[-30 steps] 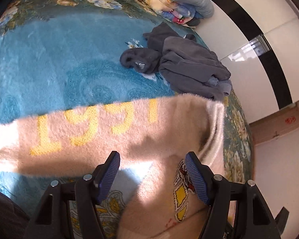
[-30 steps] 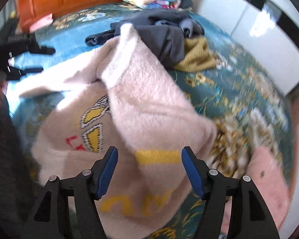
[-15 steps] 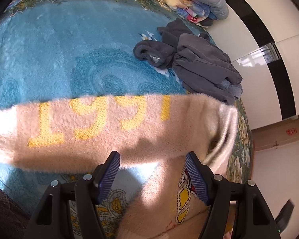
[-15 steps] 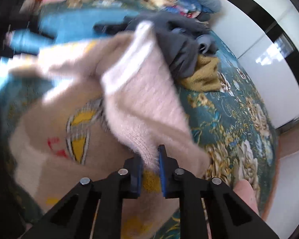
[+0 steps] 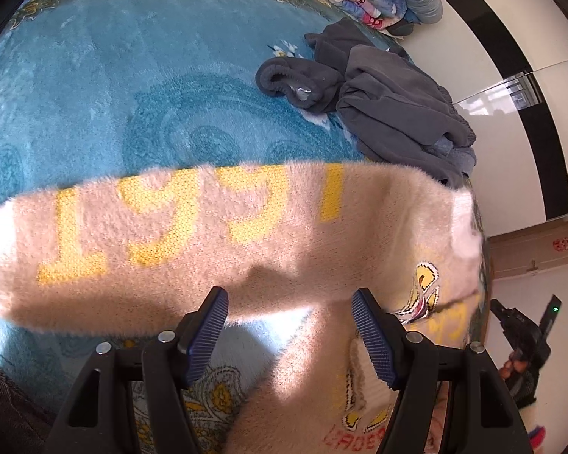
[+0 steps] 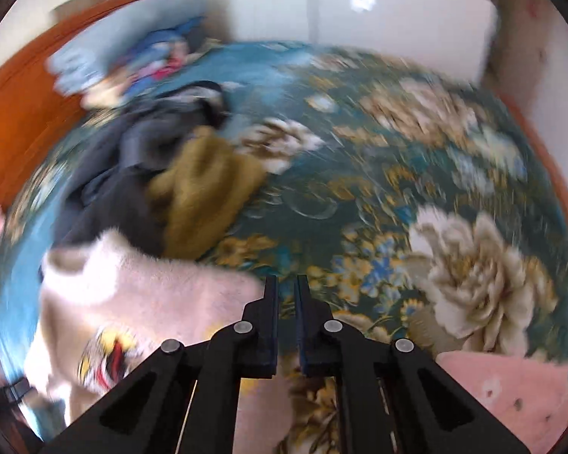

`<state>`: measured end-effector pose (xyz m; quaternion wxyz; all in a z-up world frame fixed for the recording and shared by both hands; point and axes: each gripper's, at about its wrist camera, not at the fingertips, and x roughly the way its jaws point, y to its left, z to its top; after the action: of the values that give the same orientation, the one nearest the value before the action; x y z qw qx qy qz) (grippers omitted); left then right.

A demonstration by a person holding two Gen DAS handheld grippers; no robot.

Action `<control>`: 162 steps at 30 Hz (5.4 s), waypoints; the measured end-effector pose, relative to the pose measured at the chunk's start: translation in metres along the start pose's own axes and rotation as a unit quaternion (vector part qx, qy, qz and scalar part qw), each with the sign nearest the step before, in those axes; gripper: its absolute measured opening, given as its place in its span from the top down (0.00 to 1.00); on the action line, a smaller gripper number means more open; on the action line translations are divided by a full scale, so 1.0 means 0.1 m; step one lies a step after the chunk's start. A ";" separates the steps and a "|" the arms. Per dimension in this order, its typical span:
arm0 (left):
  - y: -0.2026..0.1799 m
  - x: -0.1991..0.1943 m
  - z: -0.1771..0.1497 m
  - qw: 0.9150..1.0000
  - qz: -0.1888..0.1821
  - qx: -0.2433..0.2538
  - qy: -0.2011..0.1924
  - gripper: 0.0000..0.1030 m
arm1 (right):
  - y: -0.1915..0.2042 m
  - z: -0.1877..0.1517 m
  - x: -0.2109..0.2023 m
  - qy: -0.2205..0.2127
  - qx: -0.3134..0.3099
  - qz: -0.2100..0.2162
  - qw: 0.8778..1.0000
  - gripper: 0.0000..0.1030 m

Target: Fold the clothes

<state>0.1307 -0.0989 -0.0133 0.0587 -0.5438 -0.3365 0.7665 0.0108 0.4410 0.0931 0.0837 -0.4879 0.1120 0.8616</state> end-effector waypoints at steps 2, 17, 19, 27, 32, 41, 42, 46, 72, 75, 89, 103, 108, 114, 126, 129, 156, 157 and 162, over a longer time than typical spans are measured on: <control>0.01 0.03 0.02 1.000 0.003 -0.003 0.002 0.30 | -0.11 -0.03 0.15 0.025 0.032 0.005 0.999 0.92; 0.12 -0.06 0.06 1.000 0.002 -0.014 -0.012 0.30 | 1.68 -1.88 -0.26 0.060 -0.352 0.161 0.920 0.36; 0.15 -0.09 0.06 1.000 -0.001 -0.018 -0.016 0.29 | 1.84 -2.14 -0.23 0.064 -0.397 0.150 0.903 0.36; 0.30 -0.14 0.08 0.999 0.023 -0.036 -0.021 0.28 | 2.02 -2.32 -0.02 0.057 -0.447 0.063 0.891 0.54; 0.48 -0.13 0.09 0.996 0.012 -0.085 -0.014 0.28 | 1.81 -1.92 -0.16 0.060 -0.351 0.090 0.930 0.89; 0.47 -0.13 0.07 0.996 0.015 -0.091 -0.008 0.28 | 0.40 -0.75 -1.13 -0.077 -0.052 0.097 0.991 0.89; 0.46 -0.12 0.06 0.996 0.016 -0.091 -0.007 0.28 | 0.23 -0.64 -1.24 -0.093 -0.029 0.085 0.992 0.89; 0.45 -0.10 0.06 0.996 0.019 -0.088 -0.004 0.28 | -0.56 -0.46 -1.44 -0.127 0.065 0.017 0.990 0.90; 0.62 -0.01 -0.08 0.982 0.072 -0.170 0.049 0.28 | -0.59 -0.72 -1.25 -0.129 0.093 -0.002 0.987 0.57; 0.69 0.01 -0.12 0.975 0.055 -0.202 0.068 0.28 | -0.22 -0.76 -1.10 -0.104 0.065 0.043 0.992 0.57; 0.87 -0.09 0.01 0.977 0.091 -0.191 -0.023 0.76 | 0.34 -0.95 -0.77 -0.046 0.025 0.096 0.994 0.57; 0.03 -0.57 0.99 0.979 0.148 0.026 -0.136 0.95 | 0.35 -1.09 -0.56 -0.005 0.032 0.103 0.994 0.57; 0.07 -0.47 0.79 0.989 0.100 0.011 -0.104 0.95 | 0.28 -1.23 -0.45 0.030 0.037 0.101 0.994 0.57; -0.38 0.00 0.21 0.992 0.054 0.116 0.018 0.61 | 0.19 -1.52 -0.39 0.090 0.008 0.101 0.991 0.57; -0.50 0.71 -0.36 0.975 0.063 0.151 0.151 0.47 | -0.32 -2.43 -0.17 0.187 0.141 0.154 0.960 0.57; -0.49 0.73 -0.40 0.975 0.065 0.142 0.156 0.71 | -0.40 -2.44 -0.18 0.185 0.176 0.168 0.952 0.62; -0.95 0.57 -0.68 0.969 0.043 0.156 0.187 0.79 | -0.33 -1.98 -0.60 0.153 0.108 0.085 0.979 0.87; -0.97 0.53 -0.64 0.972 0.028 0.154 0.175 0.74 | -0.34 -1.91 -0.67 0.137 0.103 0.090 0.981 0.83; -0.98 0.26 -0.43 0.987 0.017 0.138 0.076 0.43 | -0.66 -1.42 -0.99 0.033 0.135 0.114 0.984 0.65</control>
<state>0.1307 0.0074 0.0150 0.1459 -0.5923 -0.2129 0.7633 0.1948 0.4624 0.1001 0.0464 -0.4846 0.2847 0.8258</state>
